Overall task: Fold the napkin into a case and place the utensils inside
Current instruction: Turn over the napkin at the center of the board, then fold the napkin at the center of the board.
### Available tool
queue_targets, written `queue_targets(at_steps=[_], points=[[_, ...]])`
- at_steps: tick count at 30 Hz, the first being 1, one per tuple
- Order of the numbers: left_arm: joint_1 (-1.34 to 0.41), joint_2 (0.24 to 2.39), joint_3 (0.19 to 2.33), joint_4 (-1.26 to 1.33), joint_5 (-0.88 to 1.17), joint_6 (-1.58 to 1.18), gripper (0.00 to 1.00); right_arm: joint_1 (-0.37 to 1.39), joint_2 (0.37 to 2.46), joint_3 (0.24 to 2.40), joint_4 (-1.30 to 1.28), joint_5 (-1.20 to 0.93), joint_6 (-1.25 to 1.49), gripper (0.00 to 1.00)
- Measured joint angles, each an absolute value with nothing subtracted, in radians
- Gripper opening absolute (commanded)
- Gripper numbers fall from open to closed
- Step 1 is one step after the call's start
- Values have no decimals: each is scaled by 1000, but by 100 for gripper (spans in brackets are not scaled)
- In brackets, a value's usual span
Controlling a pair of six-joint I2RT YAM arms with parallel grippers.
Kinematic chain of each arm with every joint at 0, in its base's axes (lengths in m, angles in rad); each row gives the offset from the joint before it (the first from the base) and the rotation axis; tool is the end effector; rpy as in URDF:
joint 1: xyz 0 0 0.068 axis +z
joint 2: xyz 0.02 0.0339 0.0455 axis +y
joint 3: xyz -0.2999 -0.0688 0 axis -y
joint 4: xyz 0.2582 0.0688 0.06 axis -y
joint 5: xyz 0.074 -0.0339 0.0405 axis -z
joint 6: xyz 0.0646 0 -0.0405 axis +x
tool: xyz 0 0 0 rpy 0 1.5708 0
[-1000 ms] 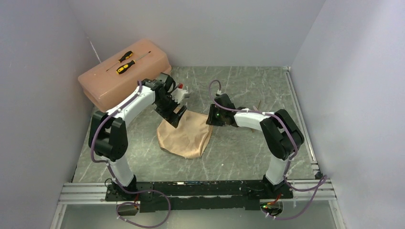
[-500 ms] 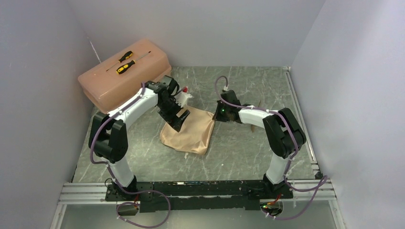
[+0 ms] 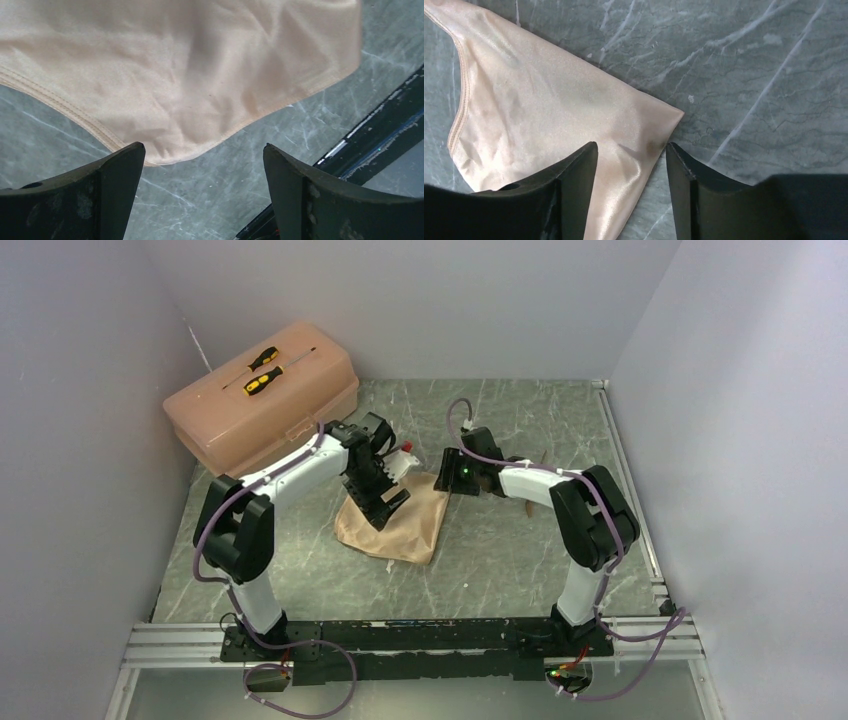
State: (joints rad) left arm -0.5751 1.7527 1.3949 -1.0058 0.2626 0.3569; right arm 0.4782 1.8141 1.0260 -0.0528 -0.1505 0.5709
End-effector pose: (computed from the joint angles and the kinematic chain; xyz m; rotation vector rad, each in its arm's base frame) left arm 0.2973 -0.2127 0.2408 1.3552 2.6048 -0.4186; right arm 0.3585 0.1967 0.1611 0.0440 2.5073 0.6432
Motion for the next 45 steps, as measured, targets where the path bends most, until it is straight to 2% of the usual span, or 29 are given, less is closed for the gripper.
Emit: queue_targets(at_steps=[4,7,10,16,23,32,34,36,37,45], points=[[-570,1779,1403,-985,223,368,94,478,1774,1016,-59,-140,543,63],[-556,1812,1423,-973,205,373,94,484,1647,955,-48,-139,506,67],[-529,1876,1499,-973,202,372,94,508,1531,907,-28,-133,447,66],[-497,2006,1679,-962,194,372,93,692,1341,687,69,-88,230,67],[-487,2123,1771,-929,158,368,85,799,1175,503,129,-81,-9,69],[-440,2216,1787,-890,79,368,85,1031,1298,551,142,-15,-274,76],[-441,2221,1790,-886,72,368,86,1070,1336,562,138,15,-331,81],[-443,2221,1790,-884,69,368,90,1092,1369,567,137,48,-381,94],[-443,2221,1790,-881,69,368,93,1099,1383,567,137,65,-407,97],[-443,2209,1790,-887,82,362,94,1143,1461,567,195,168,-524,96]])
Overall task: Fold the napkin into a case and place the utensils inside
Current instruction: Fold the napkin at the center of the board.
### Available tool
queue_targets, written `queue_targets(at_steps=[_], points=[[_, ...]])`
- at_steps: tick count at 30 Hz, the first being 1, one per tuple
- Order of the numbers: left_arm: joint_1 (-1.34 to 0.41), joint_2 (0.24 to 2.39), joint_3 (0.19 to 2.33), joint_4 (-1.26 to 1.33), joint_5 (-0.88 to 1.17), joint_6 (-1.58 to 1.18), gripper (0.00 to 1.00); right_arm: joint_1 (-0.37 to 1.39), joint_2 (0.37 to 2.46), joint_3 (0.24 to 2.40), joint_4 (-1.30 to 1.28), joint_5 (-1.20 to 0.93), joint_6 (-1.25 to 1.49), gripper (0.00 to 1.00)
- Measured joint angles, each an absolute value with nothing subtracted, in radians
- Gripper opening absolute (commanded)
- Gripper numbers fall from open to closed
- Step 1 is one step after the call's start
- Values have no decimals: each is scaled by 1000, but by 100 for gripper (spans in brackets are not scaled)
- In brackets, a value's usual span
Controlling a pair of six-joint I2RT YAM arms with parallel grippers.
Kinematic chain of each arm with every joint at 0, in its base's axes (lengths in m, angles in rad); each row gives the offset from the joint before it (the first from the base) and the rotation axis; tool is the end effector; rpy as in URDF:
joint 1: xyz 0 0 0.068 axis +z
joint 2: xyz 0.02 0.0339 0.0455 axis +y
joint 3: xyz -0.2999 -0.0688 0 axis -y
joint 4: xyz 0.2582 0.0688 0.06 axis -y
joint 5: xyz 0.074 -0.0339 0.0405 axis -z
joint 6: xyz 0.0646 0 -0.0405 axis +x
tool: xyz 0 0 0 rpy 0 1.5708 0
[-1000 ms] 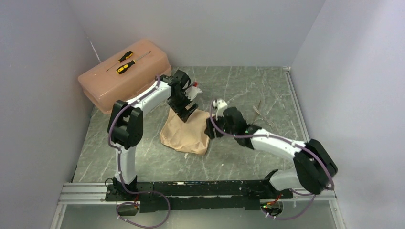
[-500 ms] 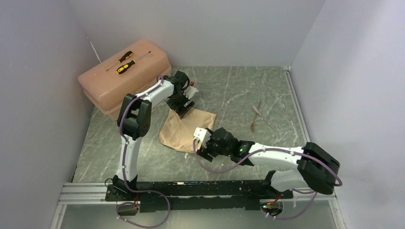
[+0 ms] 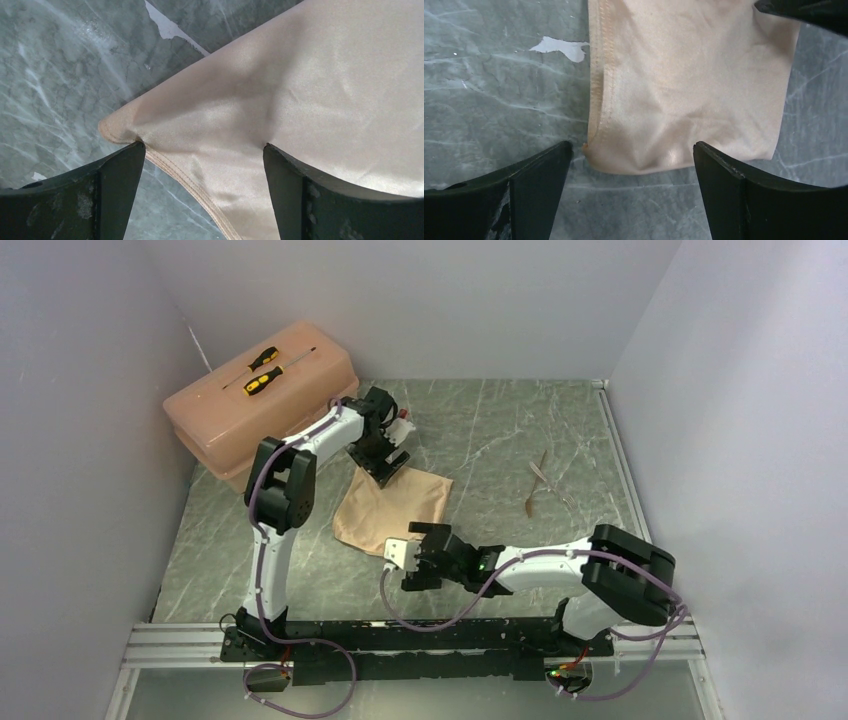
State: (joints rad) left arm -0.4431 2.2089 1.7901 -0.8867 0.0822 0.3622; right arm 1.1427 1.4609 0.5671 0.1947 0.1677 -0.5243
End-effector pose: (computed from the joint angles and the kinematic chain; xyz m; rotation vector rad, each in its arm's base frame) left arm 0.4451 -0.2171 0.1707 1.1419 2.6407 -0.1337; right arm 0.1348 0.2694 0.1593 -1.6137 1.5850 0.1393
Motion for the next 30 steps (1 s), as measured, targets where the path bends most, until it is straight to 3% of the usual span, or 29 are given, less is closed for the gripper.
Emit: queue_targets(at_steps=[15,30], points=[[-476,2111,1816,-925,139,341,94,1235,1517,543,345,295,-638,97],[-611,2111,1731,-917,165,327,94,1263,1436,470,334,314,-634,97]])
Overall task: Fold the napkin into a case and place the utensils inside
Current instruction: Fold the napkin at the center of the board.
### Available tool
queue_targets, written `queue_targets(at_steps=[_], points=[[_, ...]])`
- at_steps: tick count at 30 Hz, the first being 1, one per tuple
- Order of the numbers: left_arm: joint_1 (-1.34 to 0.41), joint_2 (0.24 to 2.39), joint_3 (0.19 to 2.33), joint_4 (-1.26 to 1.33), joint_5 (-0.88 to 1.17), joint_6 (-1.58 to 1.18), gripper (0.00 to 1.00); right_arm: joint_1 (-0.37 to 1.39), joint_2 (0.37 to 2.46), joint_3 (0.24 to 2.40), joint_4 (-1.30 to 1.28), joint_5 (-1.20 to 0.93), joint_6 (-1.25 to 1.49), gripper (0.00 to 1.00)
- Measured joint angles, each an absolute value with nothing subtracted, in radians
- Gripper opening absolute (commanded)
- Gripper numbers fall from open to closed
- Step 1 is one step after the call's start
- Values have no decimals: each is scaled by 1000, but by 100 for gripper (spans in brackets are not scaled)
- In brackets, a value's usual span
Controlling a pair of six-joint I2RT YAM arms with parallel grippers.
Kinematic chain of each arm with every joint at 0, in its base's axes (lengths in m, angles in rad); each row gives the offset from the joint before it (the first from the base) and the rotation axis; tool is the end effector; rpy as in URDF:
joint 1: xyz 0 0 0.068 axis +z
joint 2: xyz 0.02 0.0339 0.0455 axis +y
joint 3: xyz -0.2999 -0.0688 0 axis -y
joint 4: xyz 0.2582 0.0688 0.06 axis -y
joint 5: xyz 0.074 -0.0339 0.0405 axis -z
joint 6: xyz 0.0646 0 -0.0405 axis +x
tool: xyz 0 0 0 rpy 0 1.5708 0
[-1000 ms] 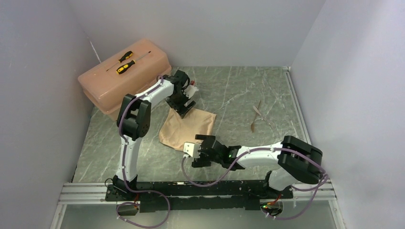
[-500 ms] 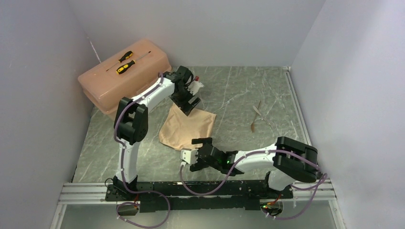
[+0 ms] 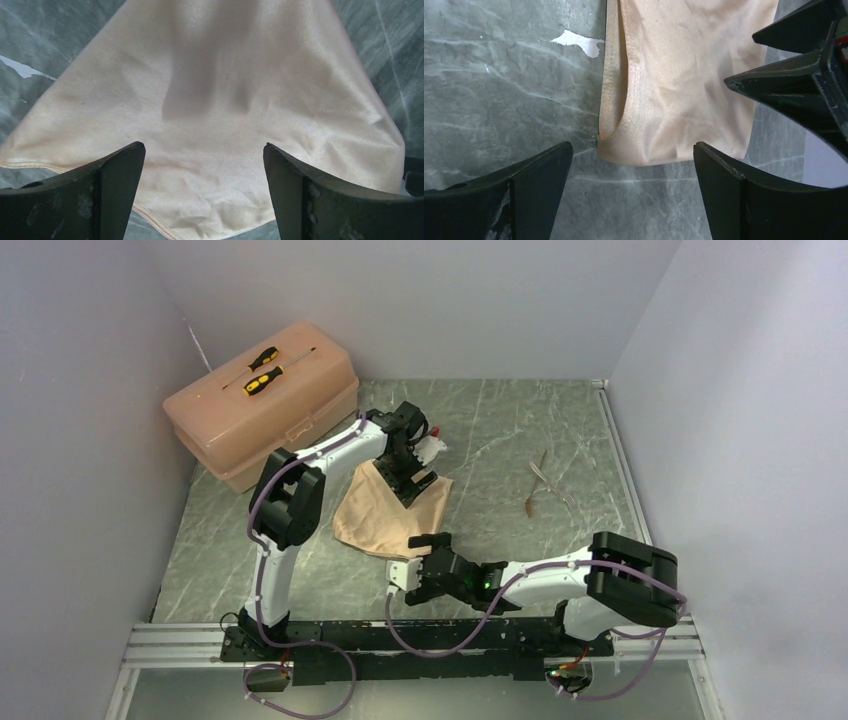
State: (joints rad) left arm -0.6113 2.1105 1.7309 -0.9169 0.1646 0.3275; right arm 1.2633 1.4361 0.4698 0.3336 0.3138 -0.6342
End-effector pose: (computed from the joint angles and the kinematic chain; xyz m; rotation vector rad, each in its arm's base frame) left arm 0.3817 -0.2804 0.1982 1.3317 2.5531 -0.2913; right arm 0.1053 0.2657 0.1522 -1.6554 1.4002 0.0137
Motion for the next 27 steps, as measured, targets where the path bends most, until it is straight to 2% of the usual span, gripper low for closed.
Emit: queue_targets(at_steps=[5,7,9,14,16,27], points=[[-621,2111,1695,-894,165,327,94,1265,1500,485,415,327,-669,95],[-624,2111,1672,-883,164,327,94,1265,1532,490,461,341,-687,92],[-627,2113,1654,-879,161,327,94,1265,1564,491,516,356,-711,81],[-631,2131,1647,-863,144,327,94,1263,1611,493,563,358,-733,47],[-632,2132,1647,-860,139,327,94,1261,1618,492,548,353,-725,37],[-635,2138,1648,-855,114,335,94,1198,1620,530,455,308,-649,6]])
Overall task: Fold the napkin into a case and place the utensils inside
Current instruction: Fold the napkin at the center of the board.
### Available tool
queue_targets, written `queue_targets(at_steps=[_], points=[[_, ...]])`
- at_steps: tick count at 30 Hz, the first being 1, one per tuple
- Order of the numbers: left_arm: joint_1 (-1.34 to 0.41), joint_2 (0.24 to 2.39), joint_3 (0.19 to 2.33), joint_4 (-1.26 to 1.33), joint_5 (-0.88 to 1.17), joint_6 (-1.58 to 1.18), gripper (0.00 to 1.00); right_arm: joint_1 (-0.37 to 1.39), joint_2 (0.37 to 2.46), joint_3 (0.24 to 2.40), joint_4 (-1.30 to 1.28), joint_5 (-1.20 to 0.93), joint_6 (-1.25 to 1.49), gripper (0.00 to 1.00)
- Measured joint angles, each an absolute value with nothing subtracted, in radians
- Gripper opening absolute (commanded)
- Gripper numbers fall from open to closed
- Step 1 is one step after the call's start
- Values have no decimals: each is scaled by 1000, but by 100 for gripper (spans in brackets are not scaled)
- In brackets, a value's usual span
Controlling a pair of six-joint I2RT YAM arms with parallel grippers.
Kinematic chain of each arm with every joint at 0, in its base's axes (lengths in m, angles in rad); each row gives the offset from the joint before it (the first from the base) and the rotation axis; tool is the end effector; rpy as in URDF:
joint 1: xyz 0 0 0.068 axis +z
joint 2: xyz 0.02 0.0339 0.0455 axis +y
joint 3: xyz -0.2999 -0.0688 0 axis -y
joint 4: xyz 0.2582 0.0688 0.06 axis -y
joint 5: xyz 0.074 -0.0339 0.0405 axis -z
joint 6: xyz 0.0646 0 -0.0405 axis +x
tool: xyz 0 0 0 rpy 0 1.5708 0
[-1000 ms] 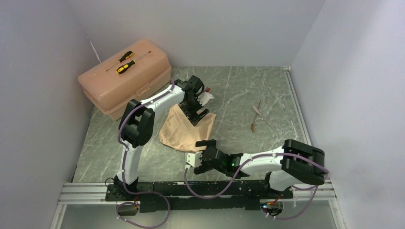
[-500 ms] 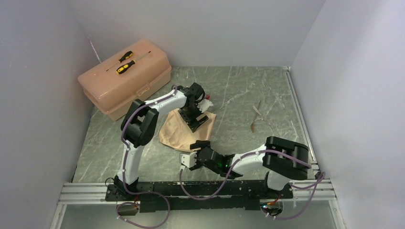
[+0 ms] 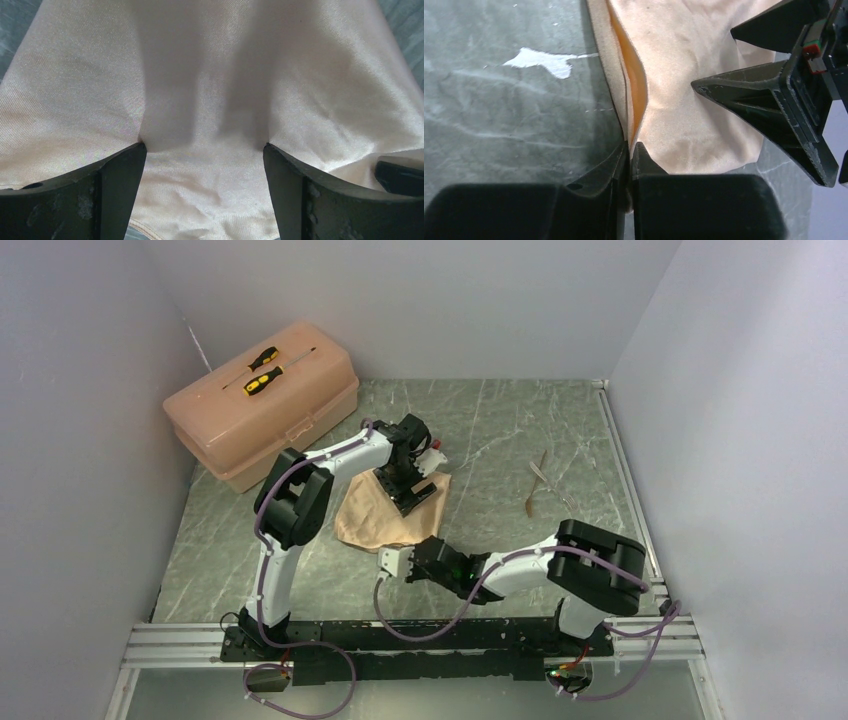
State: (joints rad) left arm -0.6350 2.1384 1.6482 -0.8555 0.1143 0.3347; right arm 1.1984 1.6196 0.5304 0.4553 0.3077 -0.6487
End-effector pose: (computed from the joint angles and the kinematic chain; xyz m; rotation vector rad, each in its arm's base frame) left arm 0.3725 -0.2836 0.1631 1.3817 2.5822 -0.2152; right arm 0.1334 0.2878 0.1317 -1.6240 1.4404 -0.0258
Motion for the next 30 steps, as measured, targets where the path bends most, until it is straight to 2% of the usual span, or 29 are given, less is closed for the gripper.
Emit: queue_targets(at_steps=[2,13,30], points=[[-635,2140,1648,-854,109,337,94,1178,1620,550,437,293,-633,0],[-635,2152,1663,-856,92,339,94,1039,1620,617,398,196,-518,0],[-635,2153,1665,-857,89,346,94,941,1707,648,474,147,-364,0]])
